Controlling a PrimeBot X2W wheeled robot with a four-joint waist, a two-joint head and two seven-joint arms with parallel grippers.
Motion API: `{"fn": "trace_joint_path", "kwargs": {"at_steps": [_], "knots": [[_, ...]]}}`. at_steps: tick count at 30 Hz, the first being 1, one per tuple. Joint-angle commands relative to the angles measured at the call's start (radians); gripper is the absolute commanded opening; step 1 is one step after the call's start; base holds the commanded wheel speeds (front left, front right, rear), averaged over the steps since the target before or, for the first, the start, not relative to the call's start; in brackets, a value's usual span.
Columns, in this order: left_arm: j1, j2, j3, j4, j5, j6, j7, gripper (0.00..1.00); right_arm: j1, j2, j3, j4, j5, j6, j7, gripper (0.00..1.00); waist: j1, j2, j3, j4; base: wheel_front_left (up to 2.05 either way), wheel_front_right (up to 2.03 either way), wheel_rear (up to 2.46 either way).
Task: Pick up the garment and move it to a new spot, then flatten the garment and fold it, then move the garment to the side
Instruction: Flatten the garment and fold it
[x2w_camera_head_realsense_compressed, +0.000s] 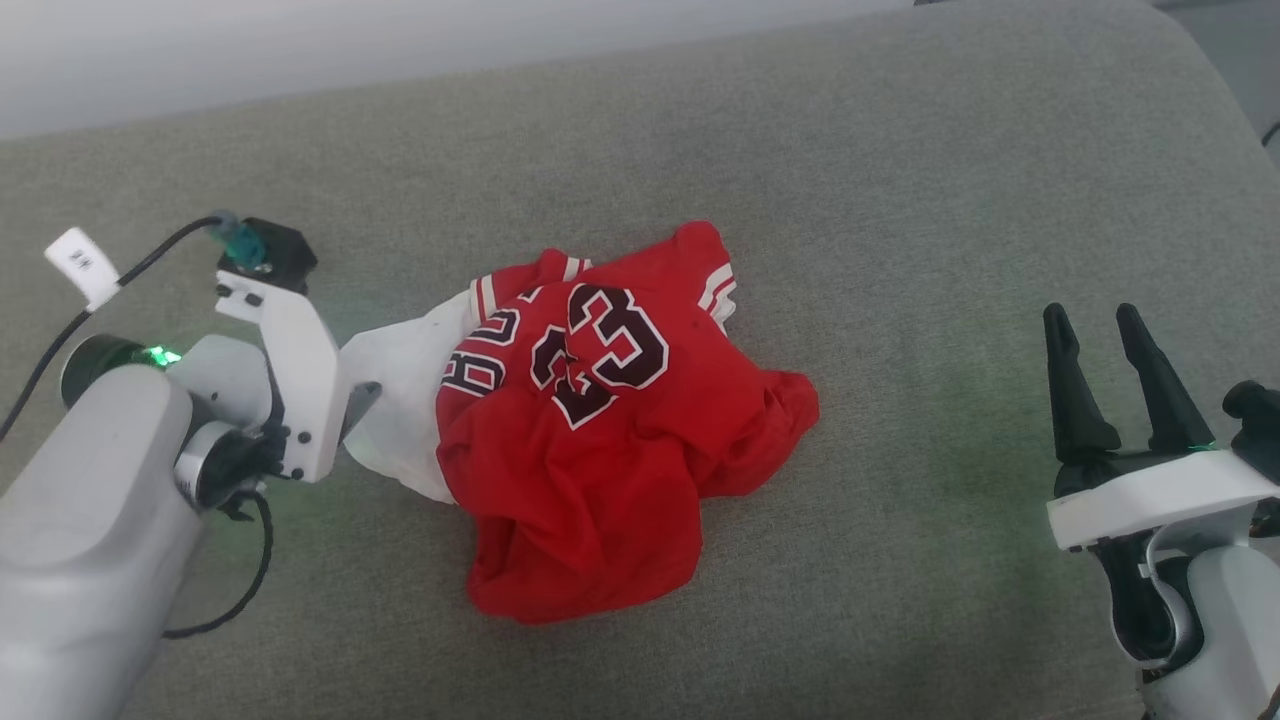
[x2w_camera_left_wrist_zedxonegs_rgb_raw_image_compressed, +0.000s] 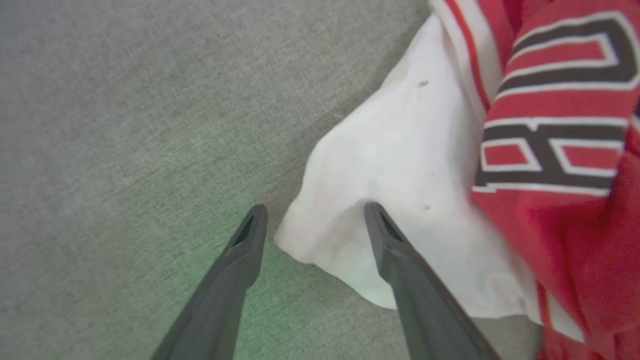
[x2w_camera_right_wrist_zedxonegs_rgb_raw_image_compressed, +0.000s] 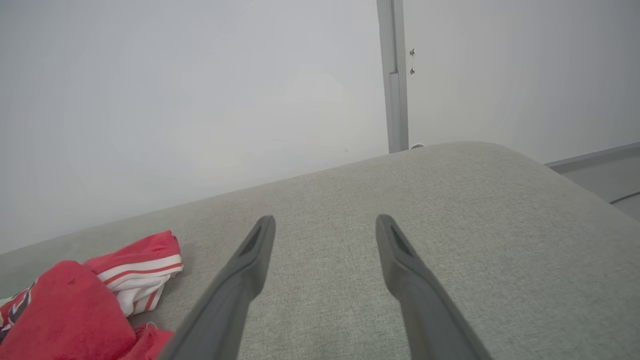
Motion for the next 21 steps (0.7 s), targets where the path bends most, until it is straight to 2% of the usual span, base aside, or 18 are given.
{"fn": "trace_joint_path", "kwargs": {"at_steps": [1, 8, 9, 10, 15, 21], "knots": [[-0.039, -0.011, -0.016, 0.036, 0.004, 0.005, 0.036, 1.00, -0.014, -0.001, 0.003, 0.007, 0.008, 0.000, -0.008, 1.00, 0.0000, 0.0000, 0.012, 0.000, 0.00, 0.00, 0.00], [-0.067, -0.066, -0.057, 0.159, 0.005, 0.038, 0.132, 1.00, -0.032, 0.001, 0.003, -0.006, 0.008, 0.000, -0.008, 1.00, 0.0000, 0.0000, 0.040, 0.006, 0.00, 0.00, 0.00], [-0.070, -0.076, -0.063, 0.174, 0.000, 0.035, 0.144, 0.93, -0.037, 0.000, 0.003, -0.009, 0.006, 0.000, -0.008, 1.00, 0.0000, 0.0000, 0.044, 0.007, 0.00, 0.00, 0.00], [-0.075, -0.085, -0.071, 0.181, -0.006, 0.021, 0.146, 0.00, -0.041, 0.000, 0.002, -0.012, 0.007, 0.000, -0.008, 1.00, 0.0000, 0.0000, 0.049, 0.009, 0.00, 0.00, 0.00], [-0.103, -0.085, -0.056, 0.213, -0.029, 0.007, 0.126, 0.00, -0.045, -0.002, -0.003, -0.019, 0.008, 0.000, -0.008, 1.00, 0.0000, 0.0000, 0.057, 0.016, 0.00, 0.00, 0.00], [-0.097, -0.021, -0.004, 0.152, -0.028, 0.030, 0.042, 0.00, -0.021, -0.009, -0.030, -0.024, 0.004, 0.000, -0.008, 1.00, 0.0000, 0.0000, 0.043, 0.046, 0.00, 0.00, 0.00]]}}
